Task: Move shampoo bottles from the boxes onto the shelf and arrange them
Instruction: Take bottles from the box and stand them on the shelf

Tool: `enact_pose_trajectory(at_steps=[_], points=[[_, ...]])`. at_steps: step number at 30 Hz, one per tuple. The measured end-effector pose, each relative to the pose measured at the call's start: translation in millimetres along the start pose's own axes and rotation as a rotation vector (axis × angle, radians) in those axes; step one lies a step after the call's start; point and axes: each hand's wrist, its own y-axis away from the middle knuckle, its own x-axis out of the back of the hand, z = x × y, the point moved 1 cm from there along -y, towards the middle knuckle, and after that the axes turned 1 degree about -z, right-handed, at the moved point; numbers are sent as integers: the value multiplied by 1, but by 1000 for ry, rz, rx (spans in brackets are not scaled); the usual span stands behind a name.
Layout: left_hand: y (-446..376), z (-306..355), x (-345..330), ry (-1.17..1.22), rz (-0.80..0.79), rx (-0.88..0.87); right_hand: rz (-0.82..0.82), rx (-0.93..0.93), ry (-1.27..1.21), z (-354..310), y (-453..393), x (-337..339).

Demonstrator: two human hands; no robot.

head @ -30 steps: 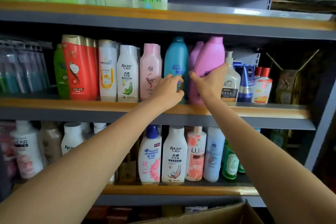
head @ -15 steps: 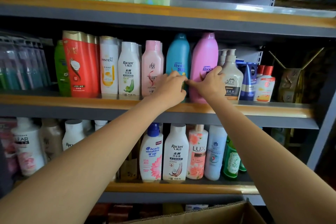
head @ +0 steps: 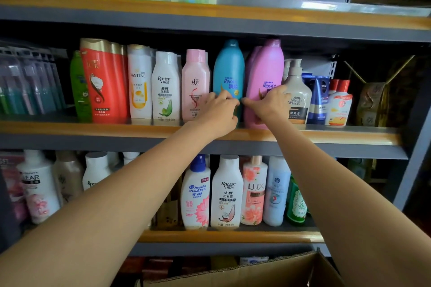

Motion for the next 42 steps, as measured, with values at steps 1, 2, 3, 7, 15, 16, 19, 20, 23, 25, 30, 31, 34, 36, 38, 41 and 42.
enact_pose_trajectory(at_steps=[1,2,3,7,15,16,19,20,23,25,30,31,34,36,38,41,42], points=[[0,0,1,-3,-1,-4,6,0,1,1,-2,-1],[-1,-1,1,-3,-3,-3,12,-1,9,2,-4,-1],[-1,-2,1,0,-5,0,14,-3,27,3,-7,-2],[-1,-2,1,-9,-5,8,-8,-14,111,5,-15,-4],[0,1,4,10,-7,22,1,-105,153,-7,-8,-2],[1,1,6,10,-5,23,-9,-106,150,-9,-6,-1],[1,1,10,17,6,25,-37,-110,189,-14,-6,0],[1,1,11,20,9,25,-41,-102,216,-16,-6,1],[0,0,10,21,15,15,-60,-37,261,-20,-8,-2],[0,-3,7,22,21,8,-49,-24,240,-21,-5,-5],[-2,-12,1,58,49,38,-3,-24,203,-17,-1,-11],[-3,-13,0,52,36,34,3,-22,181,-16,2,-12],[-6,-11,-3,31,10,27,28,-34,94,-14,6,-11],[-8,-9,-3,9,11,28,27,-58,47,-15,6,-12],[-8,-7,-3,-11,5,28,10,-60,19,-16,5,-15],[-9,-8,-4,-14,-3,27,-31,-47,57,-17,5,-19],[-9,-10,-5,-10,1,24,-38,-47,63,-17,4,-20]])
